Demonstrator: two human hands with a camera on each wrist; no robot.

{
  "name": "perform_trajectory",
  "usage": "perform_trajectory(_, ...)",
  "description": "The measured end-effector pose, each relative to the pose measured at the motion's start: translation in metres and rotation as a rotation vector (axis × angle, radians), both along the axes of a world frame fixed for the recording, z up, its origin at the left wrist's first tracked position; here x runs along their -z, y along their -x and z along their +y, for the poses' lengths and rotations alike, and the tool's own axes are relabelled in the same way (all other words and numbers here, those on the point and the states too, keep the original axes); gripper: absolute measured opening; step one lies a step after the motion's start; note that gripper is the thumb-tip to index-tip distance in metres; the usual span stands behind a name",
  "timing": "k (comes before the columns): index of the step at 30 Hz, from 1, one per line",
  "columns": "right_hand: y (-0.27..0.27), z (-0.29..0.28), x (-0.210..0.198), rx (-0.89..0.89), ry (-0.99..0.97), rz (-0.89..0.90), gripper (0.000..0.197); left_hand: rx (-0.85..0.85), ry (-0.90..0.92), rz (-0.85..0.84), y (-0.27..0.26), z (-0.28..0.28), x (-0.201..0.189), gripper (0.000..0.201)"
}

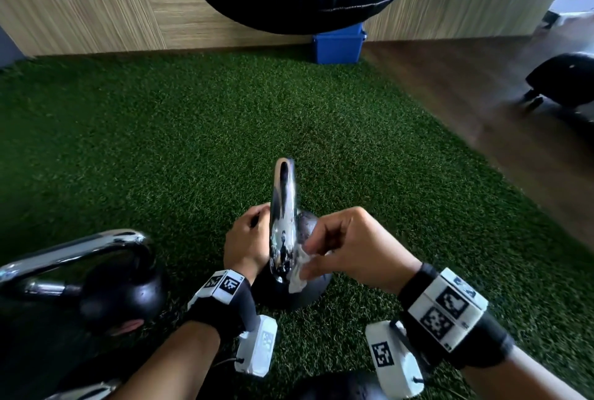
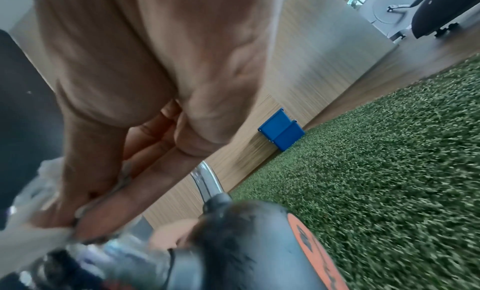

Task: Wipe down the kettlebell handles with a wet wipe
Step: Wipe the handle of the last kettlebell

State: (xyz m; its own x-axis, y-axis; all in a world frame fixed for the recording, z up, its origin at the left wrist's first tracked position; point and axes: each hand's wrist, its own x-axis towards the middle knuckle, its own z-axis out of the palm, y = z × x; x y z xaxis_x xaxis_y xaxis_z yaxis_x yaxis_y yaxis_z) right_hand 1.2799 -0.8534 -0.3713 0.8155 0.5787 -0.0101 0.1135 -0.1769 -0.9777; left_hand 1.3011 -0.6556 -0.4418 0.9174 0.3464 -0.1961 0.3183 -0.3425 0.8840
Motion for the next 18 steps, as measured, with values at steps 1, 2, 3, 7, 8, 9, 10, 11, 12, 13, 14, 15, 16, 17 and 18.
perform_trajectory(1, 0.002, 0.001, 0.004, 0.019, 0.027, 0.005, 0.019, -0.014, 0.002, -0.005, 0.000, 0.000, 0.000, 0.027)
perform_trajectory(2, 0.003, 0.002, 0.009, 0.045, 0.048, -0.002, 0.020, -0.024, 0.005, -0.011, 0.000, 0.000, -0.001, 0.026)
perform_trajectory(3, 0.002, 0.004, 0.013, 0.067, 0.074, -0.021, 0.020, -0.028, 0.010, -0.012, 0.000, -0.001, -0.001, 0.025)
perform_trajectory(7, -0.001, 0.007, 0.024, 0.098, 0.177, -0.111, 0.016, -0.029, 0.027, -0.001, 0.002, -0.001, -0.002, 0.024)
perform_trajectory(8, 0.000, 0.008, 0.026, 0.098, 0.185, -0.119, 0.015, -0.029, 0.032, -0.006, 0.002, -0.002, -0.002, 0.022)
perform_trajectory(9, 0.000, 0.008, 0.026, 0.090, 0.196, -0.128, 0.014, -0.032, 0.039, -0.014, 0.002, -0.002, -0.003, 0.019)
perform_trajectory(10, 0.000, 0.008, 0.024, 0.079, 0.211, -0.139, 0.013, -0.033, 0.049, -0.023, 0.003, -0.003, -0.005, 0.018)
perform_trajectory(11, -0.003, 0.009, 0.021, 0.067, 0.229, -0.147, 0.012, -0.033, 0.061, -0.027, 0.003, -0.004, -0.006, 0.021)
perform_trajectory(12, -0.008, 0.010, 0.017, 0.053, 0.246, -0.156, 0.014, -0.032, 0.076, -0.029, 0.004, -0.004, -0.006, 0.028)
perform_trajectory(13, -0.014, 0.011, 0.012, 0.028, 0.274, -0.173, 0.020, -0.031, 0.090, -0.024, 0.003, -0.004, -0.006, 0.035)
perform_trajectory(14, -0.021, 0.014, 0.008, -0.013, 0.323, -0.211, 0.030, -0.027, 0.088, -0.022, 0.003, -0.004, -0.004, 0.036)
perform_trajectory(15, -0.027, 0.018, 0.003, -0.068, 0.387, -0.262, 0.040, -0.018, 0.066, -0.024, 0.003, -0.003, -0.004, 0.030)
perform_trajectory(16, -0.031, 0.024, 0.000, -0.116, 0.444, -0.298, 0.044, -0.012, 0.038, -0.028, 0.003, -0.002, -0.003, 0.024)
perform_trajectory(17, -0.035, 0.028, -0.002, -0.158, 0.486, -0.310, 0.042, -0.011, 0.014, -0.033, 0.003, -0.002, -0.001, 0.022)
perform_trajectory(18, -0.038, 0.030, -0.002, -0.193, 0.516, -0.299, 0.035, -0.011, 0.003, -0.044, 0.003, -0.001, -0.001, 0.022)
